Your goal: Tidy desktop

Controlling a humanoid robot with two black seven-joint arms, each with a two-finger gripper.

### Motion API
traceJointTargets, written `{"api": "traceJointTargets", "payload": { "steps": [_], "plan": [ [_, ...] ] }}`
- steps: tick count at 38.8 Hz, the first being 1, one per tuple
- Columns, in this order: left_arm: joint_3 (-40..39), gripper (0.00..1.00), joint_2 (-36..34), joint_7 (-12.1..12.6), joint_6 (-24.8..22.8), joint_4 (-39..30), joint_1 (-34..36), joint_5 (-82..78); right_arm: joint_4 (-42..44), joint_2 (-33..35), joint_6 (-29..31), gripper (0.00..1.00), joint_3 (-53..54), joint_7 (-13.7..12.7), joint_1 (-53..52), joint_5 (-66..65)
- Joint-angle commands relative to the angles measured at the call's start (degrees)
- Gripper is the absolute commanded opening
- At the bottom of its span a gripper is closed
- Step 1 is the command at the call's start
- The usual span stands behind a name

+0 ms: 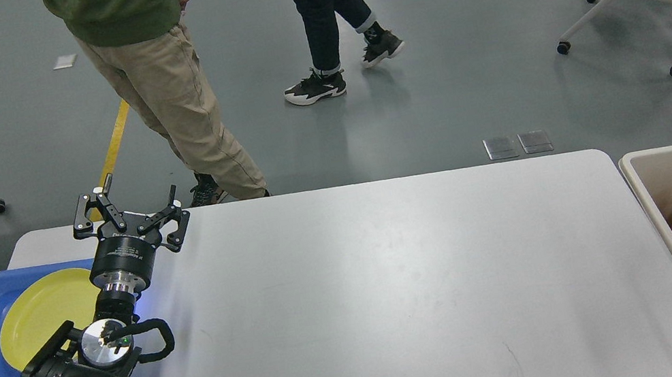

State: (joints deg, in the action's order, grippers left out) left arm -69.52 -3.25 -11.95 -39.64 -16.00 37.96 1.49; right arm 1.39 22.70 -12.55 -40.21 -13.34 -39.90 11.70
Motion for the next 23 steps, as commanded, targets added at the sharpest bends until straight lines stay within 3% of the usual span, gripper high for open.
{"api": "traceJointTargets", "payload": {
  "steps": [1, 11, 15, 17, 19, 23],
  "plan": [
    [0.0, 0.96, 0.0, 0.0, 0.0, 0.01, 0.0, 0.0, 0.19, -0.03, -0.46, 1.0, 2.58, -0.02, -1.05, 0.86],
    [0.0, 0.96, 0.0, 0.0, 0.0, 0.01, 0.0, 0.0, -0.16, 0.59, 1.65, 1.0, 15.76, 0.86, -13.09, 3.33],
    [0.0, 0.96, 0.0, 0.0, 0.0, 0.01, -0.08, 0.0, -0.42, -0.55, 2.53, 1.0, 26.38, 0.86, -19.06, 3.85],
    [0.0, 0.96, 0.0, 0.0, 0.0, 0.01, -0.08, 0.0, -0.42, -0.99, 5.15, 1.0, 34.82, 0.77, -20.82, 5.43],
    [0.0, 0.96, 0.0, 0.0, 0.0, 0.01, -0.08, 0.0, -0.51, -0.91, 13.21, 1.0, 45.87, 0.95, -21.7, 7.01],
    [0.0, 0.96, 0.0, 0.0, 0.0, 0.01, -0.08, 0.0, -0.6, -1.08, 20.71, 1.0, 53.2, 2.26, -23.29, 7.55]
  ]
}}
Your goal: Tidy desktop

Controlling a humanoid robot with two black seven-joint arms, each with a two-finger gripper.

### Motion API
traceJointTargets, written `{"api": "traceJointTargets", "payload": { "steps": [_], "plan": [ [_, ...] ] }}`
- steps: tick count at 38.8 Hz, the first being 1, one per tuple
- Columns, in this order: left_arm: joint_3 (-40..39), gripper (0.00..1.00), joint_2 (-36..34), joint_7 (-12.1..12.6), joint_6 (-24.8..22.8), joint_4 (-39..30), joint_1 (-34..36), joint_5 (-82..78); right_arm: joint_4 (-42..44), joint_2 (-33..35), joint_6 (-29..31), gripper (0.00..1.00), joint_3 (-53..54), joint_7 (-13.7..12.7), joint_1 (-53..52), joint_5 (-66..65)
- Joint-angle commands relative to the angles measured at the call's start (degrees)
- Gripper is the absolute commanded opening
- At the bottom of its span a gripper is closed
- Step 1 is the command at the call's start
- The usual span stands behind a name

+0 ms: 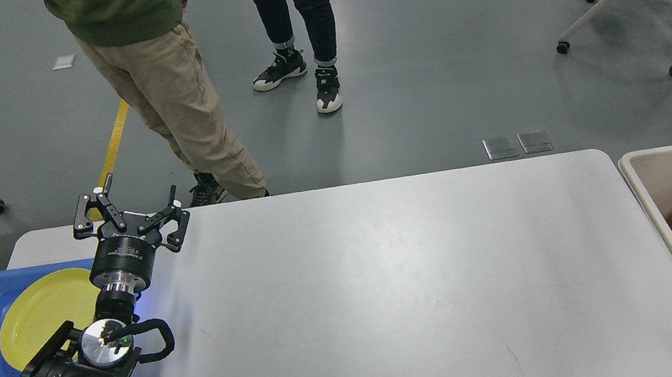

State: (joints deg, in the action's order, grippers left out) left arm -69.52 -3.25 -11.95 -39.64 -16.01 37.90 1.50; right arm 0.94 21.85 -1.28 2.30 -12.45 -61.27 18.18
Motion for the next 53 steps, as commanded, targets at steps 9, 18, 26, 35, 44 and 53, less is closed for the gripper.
{"api": "traceJointTargets", "payload": {
  "steps": [9, 18, 26, 35, 44, 53],
  "plan": [
    [0.0, 0.96, 0.0, 0.0, 0.0, 0.01, -0.02, 0.0, -0.86, -1.37, 32.19, 1.0, 20.1, 18.22, 3.95, 1.77],
    [0.0, 0.96, 0.0, 0.0, 0.0, -0.08, -0.02, 0.0, -1.65, -7.07, 44.18, 1.0, 19.41, 34.16, 13.01, 0.9],
    [0.0, 0.96, 0.0, 0.09, -0.09, -0.08, -0.02, 0.0, -1.65, -11.3, 43.12, 1.0, 7.91, 33.98, 15.47, 0.8],
    [0.0, 0.96, 0.0, 0.0, -0.09, -0.08, -0.02, 0.0, -1.74, -12.53, 43.38, 1.0, 10.17, 34.69, 18.99, 2.21],
    [0.0, 0.96, 0.0, 0.09, -0.09, 0.01, -0.02, 0.0, -1.47, -15.52, 42.5, 1.0, 17.56, 34.86, 21.81, 2.39],
    [0.0, 0.96, 0.0, 0.09, -0.09, 0.01, -0.02, 0.0, -1.65, -15.79, 42.33, 1.0, 18.97, 34.77, 21.89, 2.65]
  ]
}}
